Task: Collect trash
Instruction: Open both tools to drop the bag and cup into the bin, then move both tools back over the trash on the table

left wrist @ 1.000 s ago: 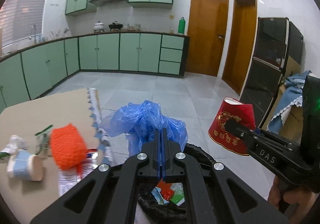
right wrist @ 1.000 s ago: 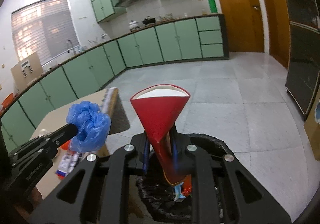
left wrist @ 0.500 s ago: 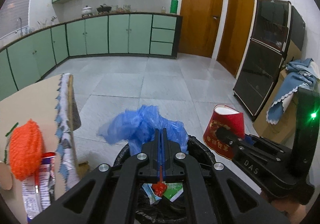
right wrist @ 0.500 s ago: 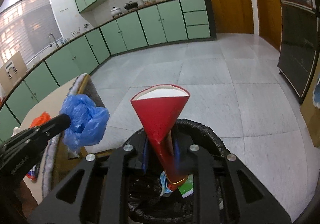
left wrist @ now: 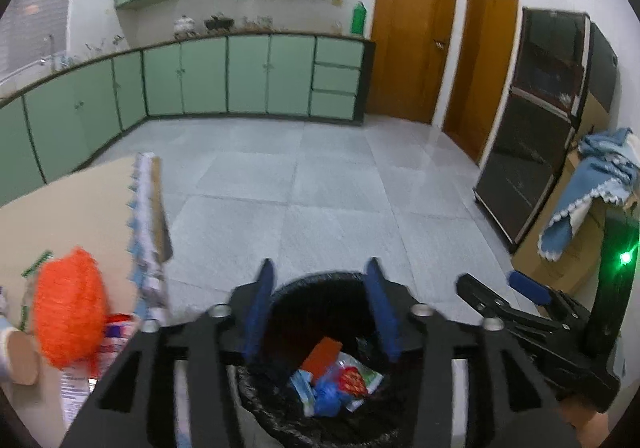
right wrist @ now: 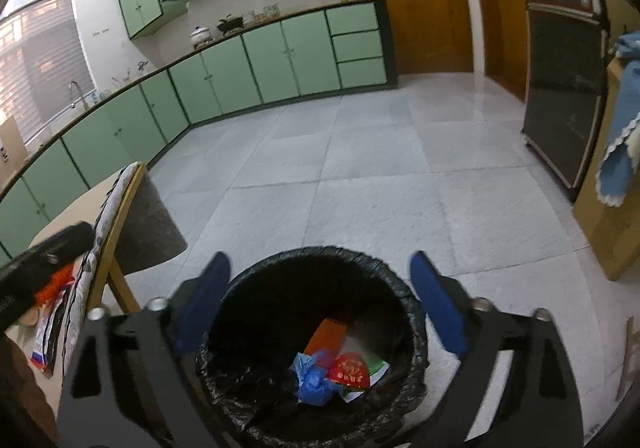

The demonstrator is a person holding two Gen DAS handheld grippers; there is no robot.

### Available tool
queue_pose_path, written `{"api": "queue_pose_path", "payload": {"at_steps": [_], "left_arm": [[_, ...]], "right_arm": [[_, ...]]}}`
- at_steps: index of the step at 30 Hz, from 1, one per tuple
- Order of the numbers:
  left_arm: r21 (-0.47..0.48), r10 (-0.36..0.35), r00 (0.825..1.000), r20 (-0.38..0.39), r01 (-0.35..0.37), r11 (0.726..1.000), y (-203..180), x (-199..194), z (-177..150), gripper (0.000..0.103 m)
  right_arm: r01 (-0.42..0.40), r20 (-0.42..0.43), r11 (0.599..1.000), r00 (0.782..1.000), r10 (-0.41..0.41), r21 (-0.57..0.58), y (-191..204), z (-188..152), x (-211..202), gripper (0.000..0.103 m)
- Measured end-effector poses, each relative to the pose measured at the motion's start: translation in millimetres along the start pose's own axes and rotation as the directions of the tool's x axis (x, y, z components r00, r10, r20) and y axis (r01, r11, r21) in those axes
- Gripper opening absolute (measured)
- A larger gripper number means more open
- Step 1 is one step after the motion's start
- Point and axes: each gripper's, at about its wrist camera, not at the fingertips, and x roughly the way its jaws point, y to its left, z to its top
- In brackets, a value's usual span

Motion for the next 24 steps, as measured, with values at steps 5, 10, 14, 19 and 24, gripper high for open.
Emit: {"api": "queue_pose_path", "payload": {"at_steps": [5, 10, 14, 19, 24], "left_arm": [[-0.026, 0.069, 0.995, 0.074, -0.068, 0.997, 28, -35, 5, 0.074], [-0.062, 0.152, 0.982, 0.114, -0.145, 0.987, 62, -75, -4, 0.081], [-0.093, 0.219, 0.968, 0.120, -0.208, 0.974, 92, -104, -17, 0.082], [-0.132, 0.312, 0.944, 0.105, -0.298, 0.945, 131, -135, -38, 0.082], [-0.178, 0.407, 0.908, 0.097, -0.386, 0.905, 172, -160, -54, 0.082]], "right_arm": [[-0.006, 0.031, 1.000, 1.000, 0.006, -0.006, 15, 6, -19, 0.098], [-0.058, 0.066, 0.998, 0.996, 0.060, -0.030, 46, 7, -43, 0.098], [-0.105, 0.085, 0.992, 0.990, 0.111, -0.071, 79, 3, -60, 0.098], [-0.175, 0.091, 0.976, 0.978, 0.188, -0.130, 120, -1, -71, 0.098], [-0.217, 0.088, 0.959, 0.968, 0.236, -0.180, 158, -7, -73, 0.098]]}}
